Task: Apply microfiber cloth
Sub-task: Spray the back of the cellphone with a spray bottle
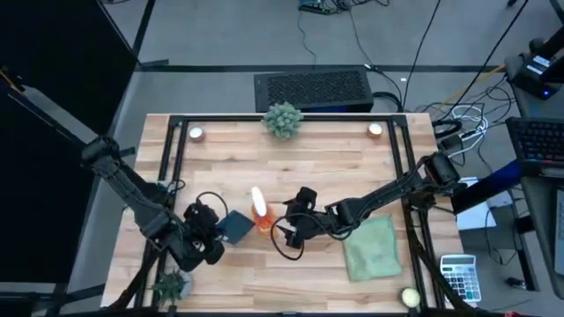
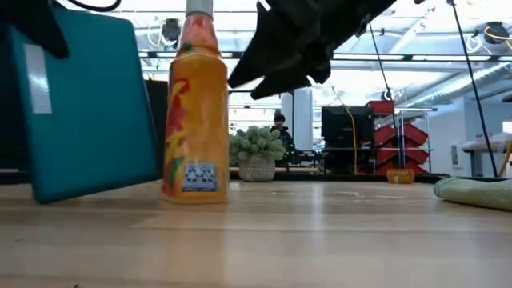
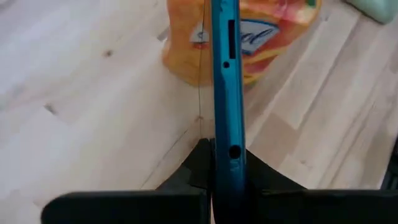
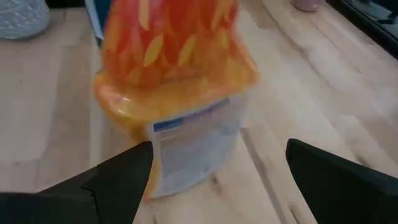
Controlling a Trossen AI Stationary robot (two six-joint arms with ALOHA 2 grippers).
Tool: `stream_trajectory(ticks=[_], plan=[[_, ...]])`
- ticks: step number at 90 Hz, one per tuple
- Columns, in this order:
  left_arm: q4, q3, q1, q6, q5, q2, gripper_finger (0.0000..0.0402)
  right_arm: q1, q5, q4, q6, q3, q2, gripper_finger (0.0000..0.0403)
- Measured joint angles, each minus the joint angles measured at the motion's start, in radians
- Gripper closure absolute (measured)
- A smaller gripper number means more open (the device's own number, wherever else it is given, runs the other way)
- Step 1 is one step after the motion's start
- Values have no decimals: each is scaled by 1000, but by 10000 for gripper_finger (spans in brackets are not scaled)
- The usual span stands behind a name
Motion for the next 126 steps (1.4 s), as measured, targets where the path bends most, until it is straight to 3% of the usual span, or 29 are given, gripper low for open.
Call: stream_trajectory(ticks=[24,35,58,82,102,126], plan=[[62,0,34,89,19,0,395,2,-13,-2,-53,0,-14,51],[59,0,19,78,31,-7,395,10,34,-81,-55,0,-80,51],[36,0,0,57,33,-52,395,32,33,-262,-52,0,-235,51],[39,0,9,56,9,-72,395,-5,35,-196,-107,1,-261,47],[44,0,15,56,7,-74,395,-8,31,-201,-110,1,-261,7],[44,0,15,56,5,-74,395,0,28,-175,-107,2,-261,9]])
